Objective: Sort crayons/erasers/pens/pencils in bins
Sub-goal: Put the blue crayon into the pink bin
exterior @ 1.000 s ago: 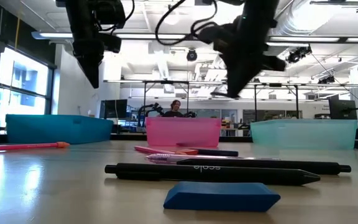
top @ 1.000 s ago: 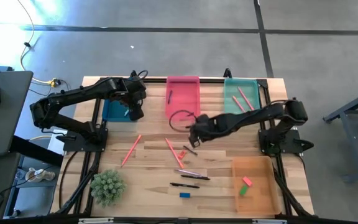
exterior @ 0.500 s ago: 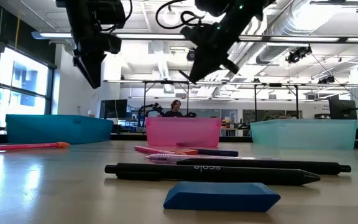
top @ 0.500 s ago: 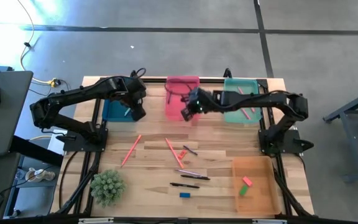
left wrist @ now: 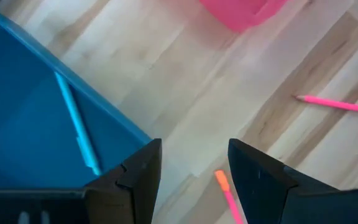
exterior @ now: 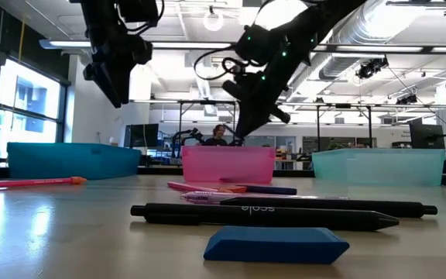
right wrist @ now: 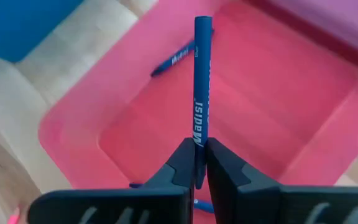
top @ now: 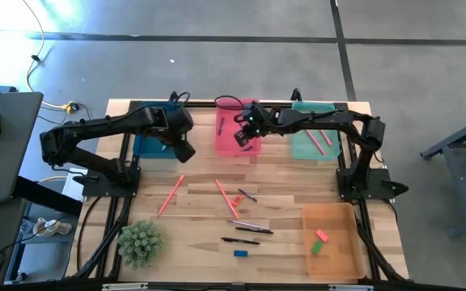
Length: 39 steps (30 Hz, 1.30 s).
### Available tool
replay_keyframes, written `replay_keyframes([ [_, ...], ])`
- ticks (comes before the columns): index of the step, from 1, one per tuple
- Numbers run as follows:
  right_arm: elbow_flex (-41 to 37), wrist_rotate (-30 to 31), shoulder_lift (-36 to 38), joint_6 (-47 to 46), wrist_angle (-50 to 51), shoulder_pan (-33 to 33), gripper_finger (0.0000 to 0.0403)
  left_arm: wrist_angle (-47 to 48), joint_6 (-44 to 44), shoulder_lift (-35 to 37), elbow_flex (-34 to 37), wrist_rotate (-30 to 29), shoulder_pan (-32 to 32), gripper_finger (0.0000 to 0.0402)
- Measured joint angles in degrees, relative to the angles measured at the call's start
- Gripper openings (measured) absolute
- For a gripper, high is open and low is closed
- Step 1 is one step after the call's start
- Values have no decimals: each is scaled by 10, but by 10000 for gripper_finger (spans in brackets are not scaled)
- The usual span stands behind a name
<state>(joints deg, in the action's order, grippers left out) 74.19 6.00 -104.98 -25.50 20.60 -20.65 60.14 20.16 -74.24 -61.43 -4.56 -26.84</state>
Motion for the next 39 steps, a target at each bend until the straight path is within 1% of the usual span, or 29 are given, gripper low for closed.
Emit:
replay_keyframes([
  [6, 0, -9, -13, 12, 0, -1, 12, 0, 62, 0, 0, -7, 49, 172],
  [9, 0, -25, -23, 20, 2, -1, 12, -4, 94, 0, 10, -8, 74, 172],
  [16, 0, -59, -40, 20, 5, -1, 12, -7, 180, 0, 69, -10, 137, 172],
  [22, 0, -61, -41, 20, 10, 0, 12, -56, 251, 0, 112, -10, 182, 172],
  [25, 0, -63, -41, 20, 12, 0, 12, -84, 291, 0, 131, -10, 199, 172],
  [32, 0, -80, -41, 20, 14, 0, 12, -99, 366, 0, 168, -21, 228, 172],
  [39, 0, -80, -41, 20, 21, 0, 12, -108, 411, 0, 198, -23, 244, 172],
])
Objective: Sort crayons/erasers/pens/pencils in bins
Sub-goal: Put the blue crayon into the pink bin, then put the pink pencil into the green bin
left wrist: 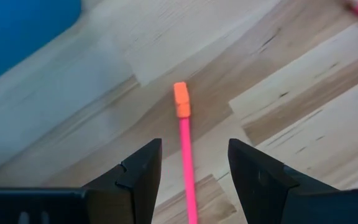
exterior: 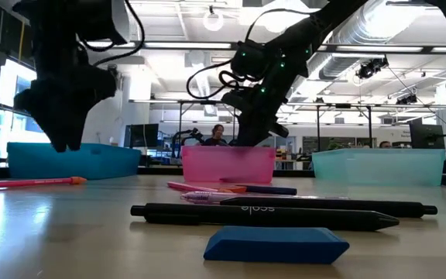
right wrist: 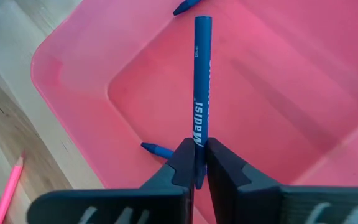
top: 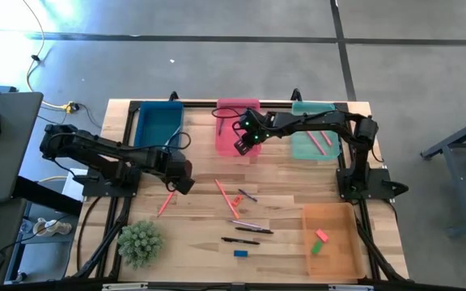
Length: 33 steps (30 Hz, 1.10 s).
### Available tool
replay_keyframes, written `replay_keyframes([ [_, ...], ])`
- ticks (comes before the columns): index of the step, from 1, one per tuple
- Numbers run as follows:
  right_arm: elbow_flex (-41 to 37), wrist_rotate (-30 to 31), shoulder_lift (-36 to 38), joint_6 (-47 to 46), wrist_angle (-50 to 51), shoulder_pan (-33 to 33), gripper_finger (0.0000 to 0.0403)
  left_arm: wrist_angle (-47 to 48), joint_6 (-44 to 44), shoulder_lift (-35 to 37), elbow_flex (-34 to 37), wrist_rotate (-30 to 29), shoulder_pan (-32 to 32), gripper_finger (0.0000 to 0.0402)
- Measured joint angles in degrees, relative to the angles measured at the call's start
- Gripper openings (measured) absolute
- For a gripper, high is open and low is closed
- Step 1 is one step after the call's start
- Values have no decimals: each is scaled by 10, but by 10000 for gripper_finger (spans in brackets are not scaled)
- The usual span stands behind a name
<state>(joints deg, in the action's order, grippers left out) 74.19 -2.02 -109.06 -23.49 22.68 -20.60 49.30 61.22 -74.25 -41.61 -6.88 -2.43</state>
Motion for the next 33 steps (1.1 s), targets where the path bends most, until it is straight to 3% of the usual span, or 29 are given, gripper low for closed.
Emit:
replay_keyframes([
  [4, 0, 0, 0, 0, 0, 0, 30, -4, 3, 0, 15, 0, 1, 172],
  [15, 0, 0, 0, -15, 0, 0, 138, -56, 7, -5, 25, -18, 1, 172],
  [33, 0, -2, 7, -5, -1, 0, 144, -76, 16, -100, 25, -41, -4, 172],
])
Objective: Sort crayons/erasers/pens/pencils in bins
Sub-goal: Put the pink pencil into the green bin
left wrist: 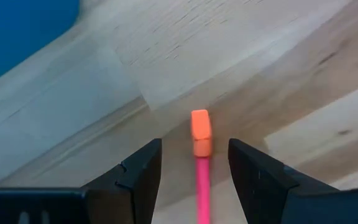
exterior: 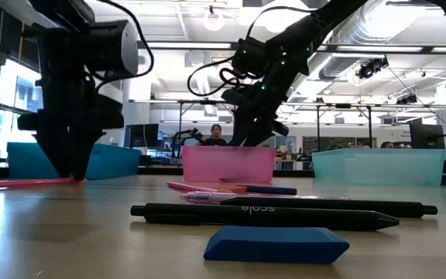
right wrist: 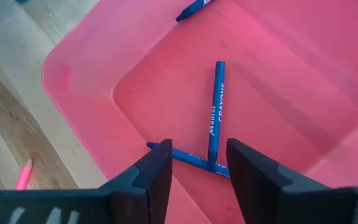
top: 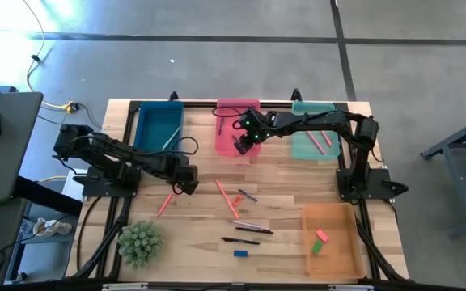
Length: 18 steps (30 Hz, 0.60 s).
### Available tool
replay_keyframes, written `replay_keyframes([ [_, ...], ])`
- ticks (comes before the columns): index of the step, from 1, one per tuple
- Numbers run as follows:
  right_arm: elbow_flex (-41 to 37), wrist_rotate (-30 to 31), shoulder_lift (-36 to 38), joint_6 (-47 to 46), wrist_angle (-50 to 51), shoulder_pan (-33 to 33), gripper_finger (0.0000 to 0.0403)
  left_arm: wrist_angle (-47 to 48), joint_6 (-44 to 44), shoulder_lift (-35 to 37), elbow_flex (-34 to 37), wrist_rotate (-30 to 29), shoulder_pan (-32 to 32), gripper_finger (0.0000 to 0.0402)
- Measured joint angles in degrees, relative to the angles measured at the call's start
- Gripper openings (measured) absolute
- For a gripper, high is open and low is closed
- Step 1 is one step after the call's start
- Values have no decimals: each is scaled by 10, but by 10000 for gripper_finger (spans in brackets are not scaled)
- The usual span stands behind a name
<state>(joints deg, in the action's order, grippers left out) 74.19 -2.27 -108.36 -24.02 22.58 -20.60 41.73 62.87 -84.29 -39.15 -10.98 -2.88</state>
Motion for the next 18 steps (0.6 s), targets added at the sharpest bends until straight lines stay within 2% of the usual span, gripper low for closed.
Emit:
replay_keyframes([
  [7, 0, -10, 17, 38, -2, 0, 144, -9, -13, -30, -3, 8, -11, 151],
  [18, 0, 12, 84, 112, 28, -6, 144, -27, -25, -31, -2, 16, -12, 30],
])
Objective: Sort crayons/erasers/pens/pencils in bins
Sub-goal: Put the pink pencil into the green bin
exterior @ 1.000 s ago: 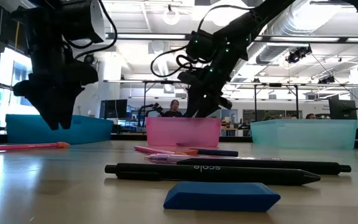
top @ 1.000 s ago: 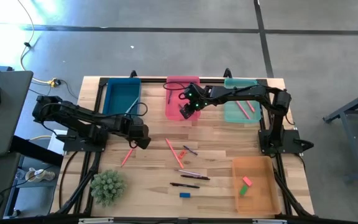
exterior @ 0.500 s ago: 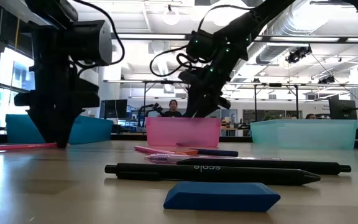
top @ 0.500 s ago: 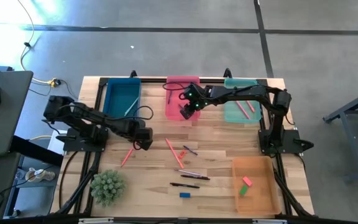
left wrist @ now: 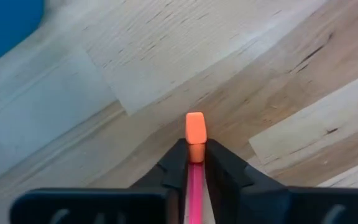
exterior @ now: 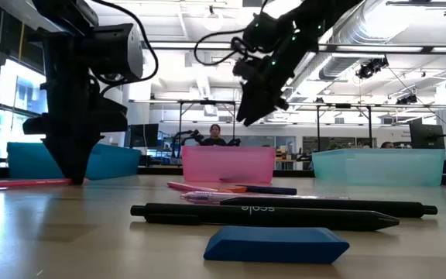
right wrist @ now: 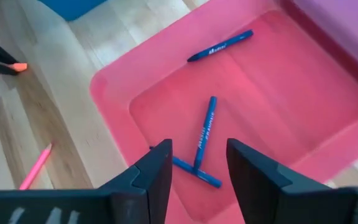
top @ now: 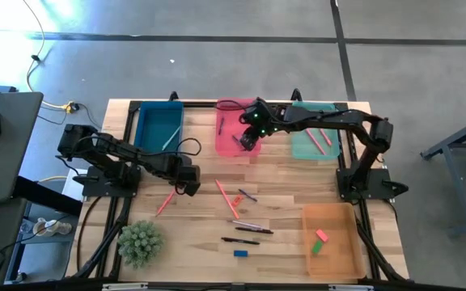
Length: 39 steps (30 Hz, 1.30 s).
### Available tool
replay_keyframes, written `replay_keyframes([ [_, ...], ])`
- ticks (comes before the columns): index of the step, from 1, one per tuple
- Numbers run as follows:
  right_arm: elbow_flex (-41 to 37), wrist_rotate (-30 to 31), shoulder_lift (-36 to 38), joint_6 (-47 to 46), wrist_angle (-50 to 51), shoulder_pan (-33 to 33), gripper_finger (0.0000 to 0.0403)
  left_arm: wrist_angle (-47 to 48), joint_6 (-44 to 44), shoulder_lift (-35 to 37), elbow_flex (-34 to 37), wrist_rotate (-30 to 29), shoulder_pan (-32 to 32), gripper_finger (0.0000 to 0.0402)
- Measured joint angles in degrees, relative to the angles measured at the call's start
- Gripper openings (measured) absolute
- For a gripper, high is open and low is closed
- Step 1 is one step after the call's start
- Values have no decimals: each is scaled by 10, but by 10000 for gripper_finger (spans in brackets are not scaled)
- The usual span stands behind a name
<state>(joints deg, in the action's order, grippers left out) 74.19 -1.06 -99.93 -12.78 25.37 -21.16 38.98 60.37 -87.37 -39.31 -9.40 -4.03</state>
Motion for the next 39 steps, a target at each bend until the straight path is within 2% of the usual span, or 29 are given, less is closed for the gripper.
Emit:
replay_keyframes([
  [4, 0, -1, 28, 27, 22, 0, 144, 0, -1, 0, 0, 0, 0, 7],
  [9, 0, -15, 62, 59, 61, 0, 144, -14, -10, 15, 3, -1, 0, 12],
  [15, 0, -65, 98, 74, 76, 1, 144, -80, -18, 57, 3, -9, -2, 11],
  [20, 0, -99, 118, 77, 85, 2, 144, -165, -45, 89, 2, -15, -7, 11],
  [25, 0, -194, 125, 64, 83, 2, 144, -263, -98, 107, 2, -20, -30, 10],
  [28, 0, -230, 126, 57, 83, 6, 144, -335, -132, 108, 2, -16, -45, 10],
  [33, 0, -234, 126, 53, 82, 18, 144, -448, -164, 108, 2, 10, -65, 10],
  [39, 0, -249, 126, 51, 66, 33, 144, -553, -189, 108, 2, 14, -83, 10],
])
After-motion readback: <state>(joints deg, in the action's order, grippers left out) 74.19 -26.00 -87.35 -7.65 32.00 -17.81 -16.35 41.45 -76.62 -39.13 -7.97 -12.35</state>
